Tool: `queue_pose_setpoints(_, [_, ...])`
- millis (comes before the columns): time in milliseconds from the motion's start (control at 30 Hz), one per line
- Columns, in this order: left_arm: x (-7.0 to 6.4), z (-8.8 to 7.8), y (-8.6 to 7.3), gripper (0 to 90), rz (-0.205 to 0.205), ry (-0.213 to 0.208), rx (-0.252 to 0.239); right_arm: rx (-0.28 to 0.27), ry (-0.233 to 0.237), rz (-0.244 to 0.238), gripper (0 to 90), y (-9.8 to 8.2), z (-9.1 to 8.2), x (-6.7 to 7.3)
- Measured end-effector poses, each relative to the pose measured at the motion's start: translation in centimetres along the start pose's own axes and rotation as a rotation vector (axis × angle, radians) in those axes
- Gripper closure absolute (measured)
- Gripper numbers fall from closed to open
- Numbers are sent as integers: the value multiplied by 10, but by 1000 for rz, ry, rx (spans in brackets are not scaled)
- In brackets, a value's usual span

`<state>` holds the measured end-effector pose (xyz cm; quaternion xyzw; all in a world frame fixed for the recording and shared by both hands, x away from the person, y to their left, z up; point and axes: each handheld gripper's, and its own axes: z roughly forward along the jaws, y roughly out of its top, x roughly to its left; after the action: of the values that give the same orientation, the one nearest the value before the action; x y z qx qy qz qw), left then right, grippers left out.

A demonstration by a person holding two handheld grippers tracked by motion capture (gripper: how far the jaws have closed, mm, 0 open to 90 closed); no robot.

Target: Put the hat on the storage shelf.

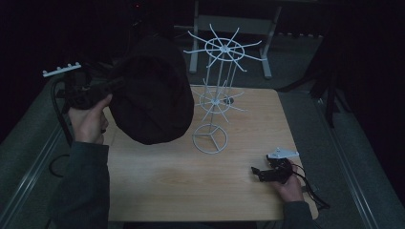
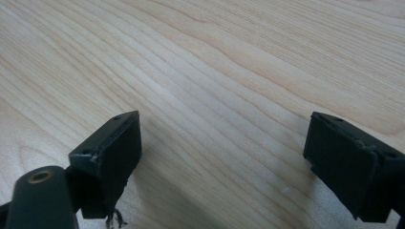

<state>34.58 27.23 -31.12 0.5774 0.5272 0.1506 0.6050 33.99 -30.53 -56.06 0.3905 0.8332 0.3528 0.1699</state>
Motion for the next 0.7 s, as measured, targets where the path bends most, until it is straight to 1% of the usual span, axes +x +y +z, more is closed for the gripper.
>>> queue_pose_setpoints(133, [1,0,1,758,-8,-7,-8,0,0,0,125,0,0,0])
queue_pose_setpoints(200, [1,-1,1,758,-22,-14,-16,0,0,0,125,0,0,0])
queue_pose_setpoints(533, [4,0,4,756,-69,-27,-48,0,0,0,125,0,0,0])
queue_pose_setpoints(700, [3,0,7,756,-72,-31,-56,0,0,0,125,0,0,0])
